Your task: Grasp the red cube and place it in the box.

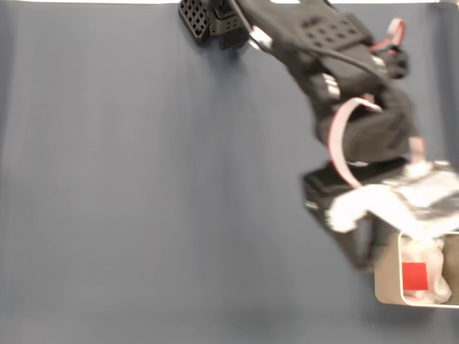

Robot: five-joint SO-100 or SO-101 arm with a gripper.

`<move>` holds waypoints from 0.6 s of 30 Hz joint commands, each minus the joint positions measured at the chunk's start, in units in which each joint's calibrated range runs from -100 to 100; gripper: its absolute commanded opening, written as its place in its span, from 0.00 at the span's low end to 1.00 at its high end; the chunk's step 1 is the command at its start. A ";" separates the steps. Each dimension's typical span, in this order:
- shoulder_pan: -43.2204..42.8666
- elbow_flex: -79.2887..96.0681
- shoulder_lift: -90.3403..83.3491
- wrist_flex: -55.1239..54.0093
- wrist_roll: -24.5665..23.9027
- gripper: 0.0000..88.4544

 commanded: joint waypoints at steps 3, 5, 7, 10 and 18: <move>7.33 22.71 -19.30 -5.74 -0.44 0.00; 9.67 30.47 -24.33 -7.14 -0.34 0.00; 11.80 37.68 -29.01 -8.20 -0.20 0.00; 14.29 48.72 -36.20 -9.92 -0.20 0.00; 17.55 76.82 -55.18 -13.78 0.10 0.00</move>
